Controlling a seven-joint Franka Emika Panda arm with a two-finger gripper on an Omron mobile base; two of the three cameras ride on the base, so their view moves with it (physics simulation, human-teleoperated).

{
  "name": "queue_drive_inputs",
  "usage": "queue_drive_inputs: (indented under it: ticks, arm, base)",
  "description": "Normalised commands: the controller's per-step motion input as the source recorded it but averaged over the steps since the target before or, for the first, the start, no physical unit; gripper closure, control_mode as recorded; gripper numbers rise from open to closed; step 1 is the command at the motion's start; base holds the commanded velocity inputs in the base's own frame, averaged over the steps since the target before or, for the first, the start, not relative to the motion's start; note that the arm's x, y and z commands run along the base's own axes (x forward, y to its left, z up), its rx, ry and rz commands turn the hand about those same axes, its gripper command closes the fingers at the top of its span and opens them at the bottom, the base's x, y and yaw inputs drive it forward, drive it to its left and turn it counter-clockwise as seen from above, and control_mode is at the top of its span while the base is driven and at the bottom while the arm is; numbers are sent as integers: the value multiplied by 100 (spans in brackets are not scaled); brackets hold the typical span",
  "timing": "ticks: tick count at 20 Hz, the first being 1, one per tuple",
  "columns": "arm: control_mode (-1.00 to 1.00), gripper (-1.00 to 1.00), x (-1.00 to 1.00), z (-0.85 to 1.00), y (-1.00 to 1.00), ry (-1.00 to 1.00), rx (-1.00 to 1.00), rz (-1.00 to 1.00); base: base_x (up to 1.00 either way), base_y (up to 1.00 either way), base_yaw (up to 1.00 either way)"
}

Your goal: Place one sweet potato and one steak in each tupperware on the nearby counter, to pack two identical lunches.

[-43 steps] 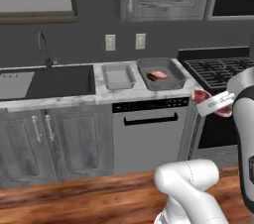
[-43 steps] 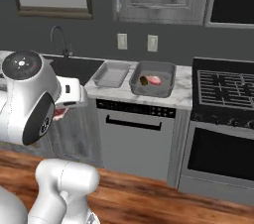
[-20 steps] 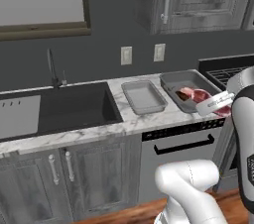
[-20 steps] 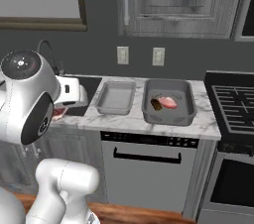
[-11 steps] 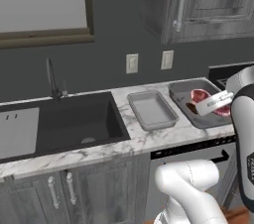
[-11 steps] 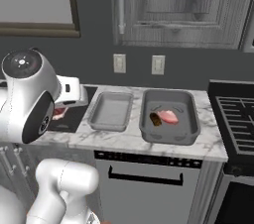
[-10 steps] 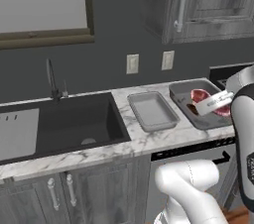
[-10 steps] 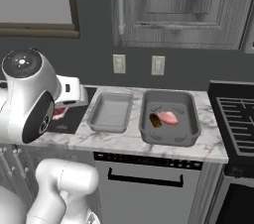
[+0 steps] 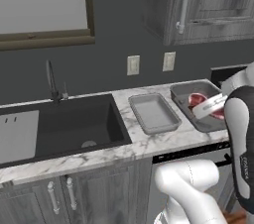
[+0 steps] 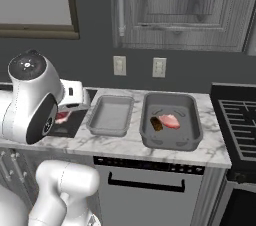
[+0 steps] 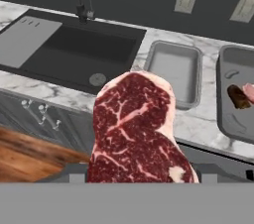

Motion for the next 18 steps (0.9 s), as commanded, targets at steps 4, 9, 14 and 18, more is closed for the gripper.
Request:
queue_drive_inputs:
  ticks: [4, 9, 14, 18]
  arm:
    - [-100, 100, 34, -70, 0, 0, -5, 0]
    - [-100, 100, 48, -56, 0, 0, -1, 0]
    - [-100, 100, 63, -34, 1, 0, 0, 0]
    - [-100, 100, 65, -12, 7, 0, 0, 0]
  base:
    - [0, 0, 0]
    - [0, 0, 0]
    - [0, 0, 0]
    - [0, 0, 0]
